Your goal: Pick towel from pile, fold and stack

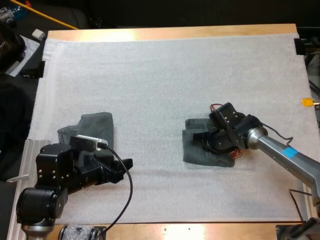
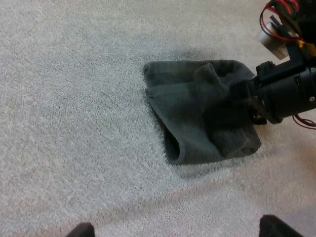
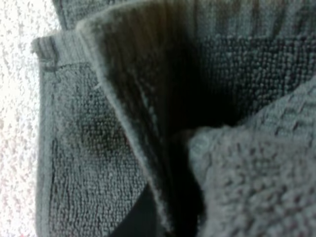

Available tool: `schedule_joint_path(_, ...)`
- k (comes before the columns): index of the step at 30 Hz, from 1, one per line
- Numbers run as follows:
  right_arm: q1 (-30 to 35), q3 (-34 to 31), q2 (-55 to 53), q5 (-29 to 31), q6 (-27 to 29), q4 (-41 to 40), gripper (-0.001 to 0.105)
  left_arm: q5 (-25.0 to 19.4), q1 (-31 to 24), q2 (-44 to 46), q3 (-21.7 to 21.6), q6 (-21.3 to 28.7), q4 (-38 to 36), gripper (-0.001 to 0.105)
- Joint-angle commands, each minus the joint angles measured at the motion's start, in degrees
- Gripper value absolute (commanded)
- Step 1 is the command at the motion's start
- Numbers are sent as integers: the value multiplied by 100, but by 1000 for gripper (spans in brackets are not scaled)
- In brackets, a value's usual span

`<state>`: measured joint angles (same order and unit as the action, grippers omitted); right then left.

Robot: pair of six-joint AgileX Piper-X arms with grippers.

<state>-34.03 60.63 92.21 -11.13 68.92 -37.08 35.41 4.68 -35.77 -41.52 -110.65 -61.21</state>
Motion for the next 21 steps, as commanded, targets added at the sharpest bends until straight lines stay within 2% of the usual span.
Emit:
schedule_joint_path(1,-26,53,57,-122,-77,66,0,39,27,-13,-33,-14,31,63)
schedule_joint_path(4,-53,50,66,-154,-83,105,1,18,28,6,-31,-23,52,63)
schedule_joint_path(6,-51,58,101,-219,-100,109,8,21,30,8,-26,-20,46,63)
schedule_joint_path(8,-54,62,130,-315,-119,138,22,21,44,25,-24,-20,66,63)
schedule_joint_path(12,-48,67,131,-756,-96,267,61,21,31,18,-34,-24,43,63)
schedule_joint_path(13,-42,67,126,-900,-77,293,64,19,28,14,-32,-23,57,63)
schedule_joint_path(21,-103,86,22,-1403,-53,356,64,22,24,17,-34,-5,57,63)
